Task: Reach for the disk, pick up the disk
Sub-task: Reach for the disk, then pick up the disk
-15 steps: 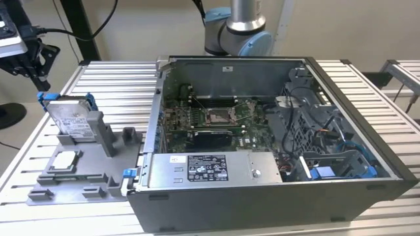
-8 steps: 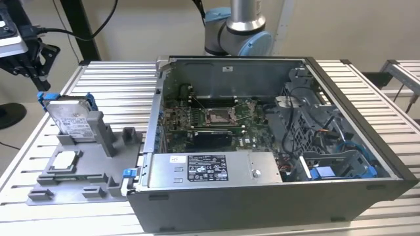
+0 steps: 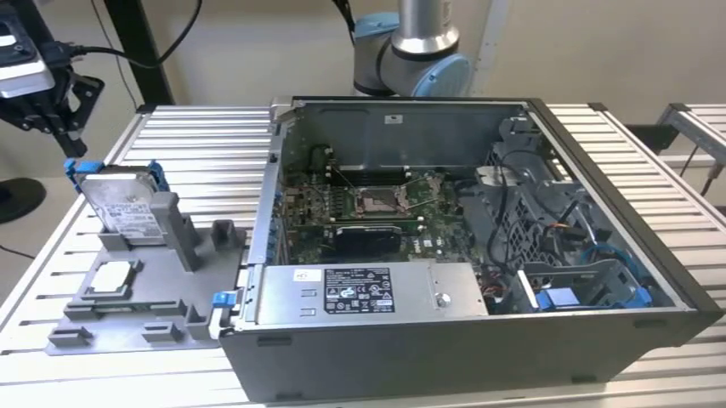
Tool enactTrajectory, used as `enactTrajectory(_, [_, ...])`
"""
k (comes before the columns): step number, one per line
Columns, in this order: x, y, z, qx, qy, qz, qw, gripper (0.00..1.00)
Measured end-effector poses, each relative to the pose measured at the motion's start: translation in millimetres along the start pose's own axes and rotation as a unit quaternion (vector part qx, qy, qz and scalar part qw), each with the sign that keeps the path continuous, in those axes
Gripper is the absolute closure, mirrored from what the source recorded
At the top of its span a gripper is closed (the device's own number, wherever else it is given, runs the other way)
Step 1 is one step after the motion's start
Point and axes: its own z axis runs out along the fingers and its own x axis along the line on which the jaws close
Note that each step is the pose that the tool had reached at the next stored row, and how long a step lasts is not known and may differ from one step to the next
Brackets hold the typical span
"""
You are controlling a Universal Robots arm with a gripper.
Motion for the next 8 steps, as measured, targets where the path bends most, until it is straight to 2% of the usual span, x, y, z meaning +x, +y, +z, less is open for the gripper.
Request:
enactTrajectory(4, [0.0,0.0,0.0,0.0001,0.0011,-0.031,0.9995,1.00])
enactTrajectory(8, [-0.1,0.0,0.0,0.0006,0.0023,-0.063,0.9980,1.00])
